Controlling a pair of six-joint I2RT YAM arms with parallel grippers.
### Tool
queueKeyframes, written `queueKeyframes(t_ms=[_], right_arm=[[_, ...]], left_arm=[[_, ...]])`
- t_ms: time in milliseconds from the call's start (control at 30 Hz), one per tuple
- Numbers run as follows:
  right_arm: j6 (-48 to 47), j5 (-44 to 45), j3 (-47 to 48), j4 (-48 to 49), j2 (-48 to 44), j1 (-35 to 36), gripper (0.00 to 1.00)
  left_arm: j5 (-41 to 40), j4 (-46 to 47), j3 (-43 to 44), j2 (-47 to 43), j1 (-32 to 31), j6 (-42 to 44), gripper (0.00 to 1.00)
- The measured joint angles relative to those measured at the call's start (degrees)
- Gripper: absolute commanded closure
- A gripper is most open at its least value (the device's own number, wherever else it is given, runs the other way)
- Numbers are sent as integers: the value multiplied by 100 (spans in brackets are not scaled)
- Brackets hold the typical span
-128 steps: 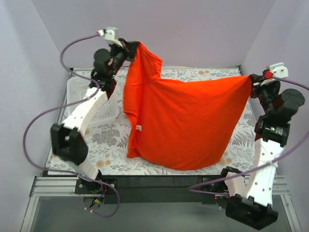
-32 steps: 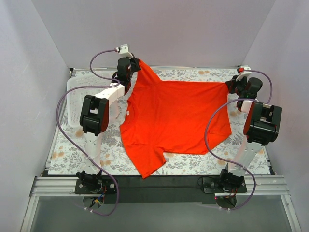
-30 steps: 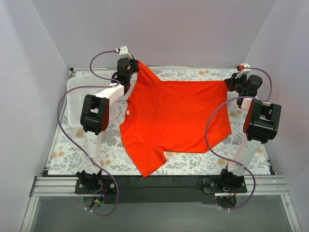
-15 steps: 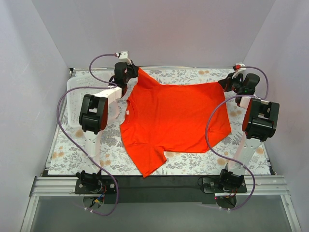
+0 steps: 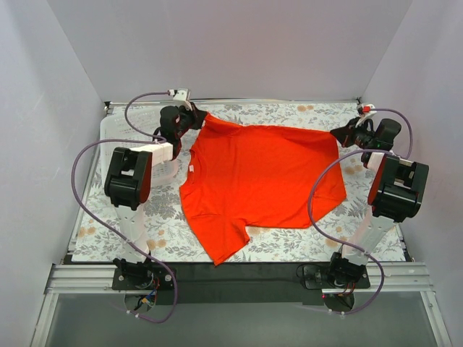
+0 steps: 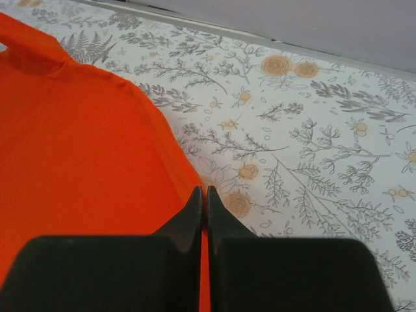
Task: Fold and stack the t-shirts
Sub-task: Fold the tshirt
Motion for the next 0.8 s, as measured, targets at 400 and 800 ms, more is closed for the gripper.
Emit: queueKeyframes(t_ms=[400, 800], right_arm=[[-15, -713, -485, -17, -168, -118, 99], [-24, -1117, -645, -48, -361, -415, 99]], left_arm=[[1268, 916, -1178, -850, 15, 793, 100], [1534, 815, -2164, -1364, 22, 1895, 100]])
